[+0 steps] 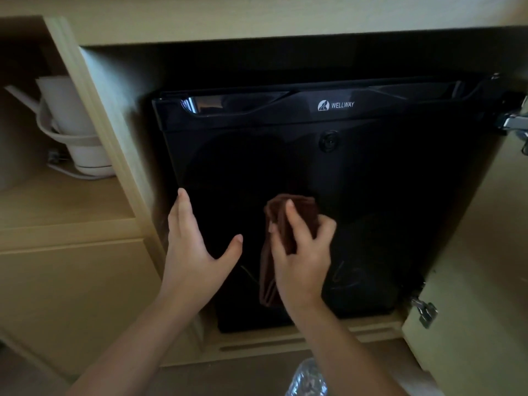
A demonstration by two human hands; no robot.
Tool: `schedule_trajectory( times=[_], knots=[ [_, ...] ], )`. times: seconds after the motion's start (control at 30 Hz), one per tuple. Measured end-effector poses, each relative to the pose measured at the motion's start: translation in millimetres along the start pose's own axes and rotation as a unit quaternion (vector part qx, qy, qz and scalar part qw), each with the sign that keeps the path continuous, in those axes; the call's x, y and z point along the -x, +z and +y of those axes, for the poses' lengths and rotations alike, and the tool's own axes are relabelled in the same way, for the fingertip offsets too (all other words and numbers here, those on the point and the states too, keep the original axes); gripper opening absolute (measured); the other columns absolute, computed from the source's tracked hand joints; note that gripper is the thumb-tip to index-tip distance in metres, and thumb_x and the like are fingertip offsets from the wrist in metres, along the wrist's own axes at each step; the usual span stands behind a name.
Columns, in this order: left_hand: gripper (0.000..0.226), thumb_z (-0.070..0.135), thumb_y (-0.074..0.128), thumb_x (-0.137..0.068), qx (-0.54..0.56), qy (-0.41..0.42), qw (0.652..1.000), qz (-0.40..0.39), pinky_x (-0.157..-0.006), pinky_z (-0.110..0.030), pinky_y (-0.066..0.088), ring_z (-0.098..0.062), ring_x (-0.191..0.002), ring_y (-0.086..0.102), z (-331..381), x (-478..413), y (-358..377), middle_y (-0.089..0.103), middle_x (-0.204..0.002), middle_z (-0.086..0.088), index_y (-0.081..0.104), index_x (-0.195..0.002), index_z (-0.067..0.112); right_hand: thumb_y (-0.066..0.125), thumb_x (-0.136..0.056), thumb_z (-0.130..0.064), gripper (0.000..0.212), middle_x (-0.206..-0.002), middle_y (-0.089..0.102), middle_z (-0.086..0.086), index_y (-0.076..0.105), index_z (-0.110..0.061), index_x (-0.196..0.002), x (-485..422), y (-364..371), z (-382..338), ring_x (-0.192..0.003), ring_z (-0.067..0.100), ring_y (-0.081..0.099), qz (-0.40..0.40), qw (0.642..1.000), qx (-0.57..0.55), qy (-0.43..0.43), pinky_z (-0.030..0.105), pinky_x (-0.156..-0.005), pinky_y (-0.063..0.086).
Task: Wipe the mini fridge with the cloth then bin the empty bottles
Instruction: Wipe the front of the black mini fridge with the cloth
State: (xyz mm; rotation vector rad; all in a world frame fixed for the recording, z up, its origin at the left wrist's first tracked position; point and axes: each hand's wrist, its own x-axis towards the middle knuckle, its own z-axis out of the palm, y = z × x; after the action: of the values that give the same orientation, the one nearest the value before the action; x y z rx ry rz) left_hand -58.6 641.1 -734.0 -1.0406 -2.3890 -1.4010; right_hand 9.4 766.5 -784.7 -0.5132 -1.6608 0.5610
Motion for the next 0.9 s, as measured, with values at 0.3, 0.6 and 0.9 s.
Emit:
schedule_trajectory(
  times=[0.3, 0.6, 0.9],
  knots=[
    [0.114, 0.038, 0.071, -0.071, -0.007, -0.017, 0.999, 0.034, -0.103, -0.025, 0.019, -0.013, -0.138, 0.012, 8, 0, 11, 0.008, -0.152, -0.002, -0.012, -0.146, 0.020, 0.068, -0.079, -0.018, 0.043, -0.106, 0.035, 0.000, 0.057, -0.022, -0.121, -31, -38, 29, -0.091, -0.002, 0.042, 0.037, 0.998, -0.028, 0.044, -0.002, -0.087, 0.028],
    [0.110, 0.041, 0.070, -0.072, 0.001, 0.001, 1.000, 0.007, -0.103, -0.025, 0.020, -0.012, -0.138, 0.014, 2, 2, 0, 0.007, -0.152, 0.003, -0.010, -0.146, 0.024, 0.062, -0.084, -0.021, 0.039, -0.111, 0.039, 0.009, 0.057, -0.013, -0.122, -51, -47, 30, -0.101, 0.008, 0.046, 0.162, 0.975, -0.031, 0.146, -0.003, -0.085, 0.029],
    [0.103, 0.057, 0.058, -0.074, -0.097, 0.064, 0.989, 0.093, -0.113, -0.046, 0.006, -0.022, -0.142, -0.007, 43, -1, 12, -0.007, -0.155, -0.012, -0.001, -0.146, 0.015, 0.067, -0.082, -0.018, 0.041, -0.111, 0.036, -0.004, 0.057, -0.019, -0.123, -31, -35, 13, -0.095, -0.008, 0.046, 0.014, 0.997, -0.048, 0.059, 0.000, -0.083, 0.036]
  ],
)
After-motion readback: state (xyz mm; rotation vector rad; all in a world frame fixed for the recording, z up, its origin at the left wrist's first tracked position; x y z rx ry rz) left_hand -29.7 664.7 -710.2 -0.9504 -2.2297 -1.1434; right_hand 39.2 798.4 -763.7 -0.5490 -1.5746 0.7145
